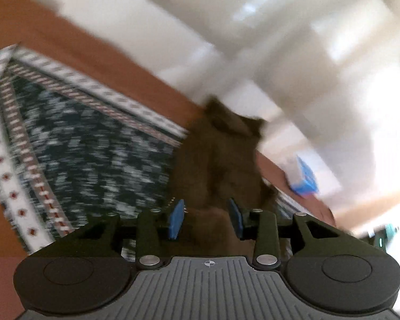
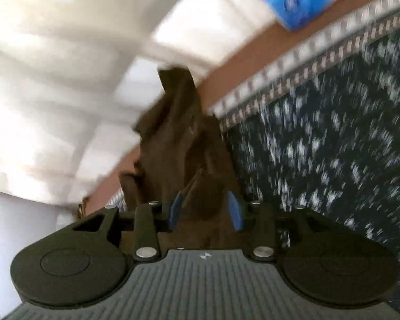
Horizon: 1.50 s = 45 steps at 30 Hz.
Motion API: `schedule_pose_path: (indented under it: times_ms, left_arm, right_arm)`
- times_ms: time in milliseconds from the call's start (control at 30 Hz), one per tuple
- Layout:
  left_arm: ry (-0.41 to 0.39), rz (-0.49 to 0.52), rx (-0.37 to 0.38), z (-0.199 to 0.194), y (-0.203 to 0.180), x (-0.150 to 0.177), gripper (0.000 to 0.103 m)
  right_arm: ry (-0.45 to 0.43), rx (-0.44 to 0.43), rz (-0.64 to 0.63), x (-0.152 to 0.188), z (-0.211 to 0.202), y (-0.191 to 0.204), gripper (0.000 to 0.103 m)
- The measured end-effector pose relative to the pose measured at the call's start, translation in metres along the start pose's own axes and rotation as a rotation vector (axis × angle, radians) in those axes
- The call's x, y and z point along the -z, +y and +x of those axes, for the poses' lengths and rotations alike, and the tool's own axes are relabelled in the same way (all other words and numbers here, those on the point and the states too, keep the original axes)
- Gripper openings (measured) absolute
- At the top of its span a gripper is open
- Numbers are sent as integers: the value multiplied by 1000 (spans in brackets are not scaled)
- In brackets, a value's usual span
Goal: Fold clothes
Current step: 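Lift the hem with both grippers and fold it toward the collar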
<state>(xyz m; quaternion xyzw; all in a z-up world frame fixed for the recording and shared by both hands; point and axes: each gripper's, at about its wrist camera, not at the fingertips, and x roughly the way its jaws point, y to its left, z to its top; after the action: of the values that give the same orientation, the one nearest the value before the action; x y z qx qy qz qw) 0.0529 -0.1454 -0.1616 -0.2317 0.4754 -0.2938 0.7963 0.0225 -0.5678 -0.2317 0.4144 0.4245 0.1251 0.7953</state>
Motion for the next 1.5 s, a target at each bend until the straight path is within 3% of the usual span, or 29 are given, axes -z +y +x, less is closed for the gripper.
schedule_pose_path:
  times_ms: [100, 167, 300, 367, 467, 500, 567, 633, 733, 867, 1000, 1267, 1367, 1400, 1467, 1500]
  left_arm:
    - [64, 134, -15, 17, -20, 12, 56]
    - [96, 152, -47, 36, -22, 19, 56]
    - [129, 144, -118, 72, -16, 27, 57]
    - [140, 139, -122, 78, -16, 23, 57]
    - [98, 150, -59, 67, -26, 2, 58]
    - [66, 181, -68, 65, -32, -9, 62]
    - [2, 234, -105, 70, -43, -32, 70]
    - [-44, 265, -141, 80, -49, -53, 76]
    - [-28, 278, -188, 111, -47, -77, 76]
    - [4, 293, -216, 145, -42, -94, 76]
    - [32, 290, -245, 168, -36, -100, 76]
    - [95, 349, -258, 195, -26, -98, 75]
    - [94, 362, -256, 200, -27, -96, 68]
    - [102, 373, -251, 202, -29, -95, 42]
    - [107, 393, -271, 204, -32, -94, 24]
    - [110, 388, -265, 204, -32, -96, 9]
  right_arm:
    - [10, -78, -64, 4, -8, 16, 43]
    - [45, -93, -114, 11, -3, 26, 43]
    - [134, 13, -137, 27, 28, 23, 45]
    - [178, 94, -122, 29, 42, 16, 38]
    - [167, 54, -159, 17, 41, 30, 44]
    - [154, 38, -178, 11, 40, 37, 45]
    - [93, 20, -238, -11, 38, 57, 59]
    - [42, 31, -290, -34, 46, 75, 60]
    - [13, 54, -339, -65, 68, 90, 60]
    - [51, 133, -402, -89, 114, 95, 60]
    - [97, 188, -428, -93, 149, 84, 60]
    - [110, 197, -424, -100, 177, 67, 60]
    - [123, 191, -420, -103, 184, 66, 61]
    - [135, 177, -424, -103, 185, 66, 60]
    - [156, 152, -427, -103, 188, 66, 40]
    - [161, 147, -419, -105, 188, 66, 33]
